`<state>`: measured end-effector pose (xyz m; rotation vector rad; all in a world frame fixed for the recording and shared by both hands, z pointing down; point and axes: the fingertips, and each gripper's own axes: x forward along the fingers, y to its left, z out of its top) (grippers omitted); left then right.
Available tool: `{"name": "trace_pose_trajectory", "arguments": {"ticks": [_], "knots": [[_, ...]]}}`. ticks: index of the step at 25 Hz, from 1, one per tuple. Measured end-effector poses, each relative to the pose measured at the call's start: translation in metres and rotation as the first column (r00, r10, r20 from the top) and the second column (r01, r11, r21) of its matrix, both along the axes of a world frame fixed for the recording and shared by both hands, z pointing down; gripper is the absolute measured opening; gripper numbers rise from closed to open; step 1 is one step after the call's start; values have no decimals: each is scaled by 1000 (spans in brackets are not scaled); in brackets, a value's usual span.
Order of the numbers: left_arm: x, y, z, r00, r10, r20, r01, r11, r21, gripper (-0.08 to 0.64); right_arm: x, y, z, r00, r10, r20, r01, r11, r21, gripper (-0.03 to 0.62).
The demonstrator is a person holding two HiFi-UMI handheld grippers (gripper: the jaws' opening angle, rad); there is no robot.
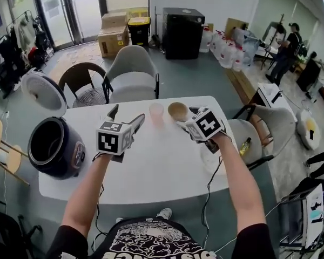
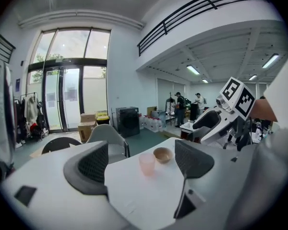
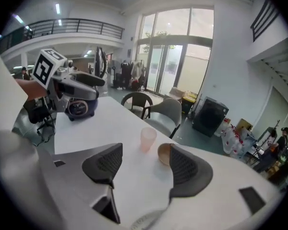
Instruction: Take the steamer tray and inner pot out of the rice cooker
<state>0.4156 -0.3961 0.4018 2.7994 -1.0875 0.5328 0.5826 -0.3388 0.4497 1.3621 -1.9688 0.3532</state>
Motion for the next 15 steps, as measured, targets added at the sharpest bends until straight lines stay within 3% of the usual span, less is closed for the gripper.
{"name": "trace_pose_trajectory", "arguments": {"ticks": [8, 15], "knots": [[-125, -19, -45, 991, -131, -16, 132, 988, 78, 422, -109, -40, -83, 973, -31, 231, -27, 969, 246, 322], [-235, -27, -71, 961, -268, -67, 274, 953, 129, 422, -197, -53, -110, 966, -102, 237, 6, 927, 376, 345]]}}
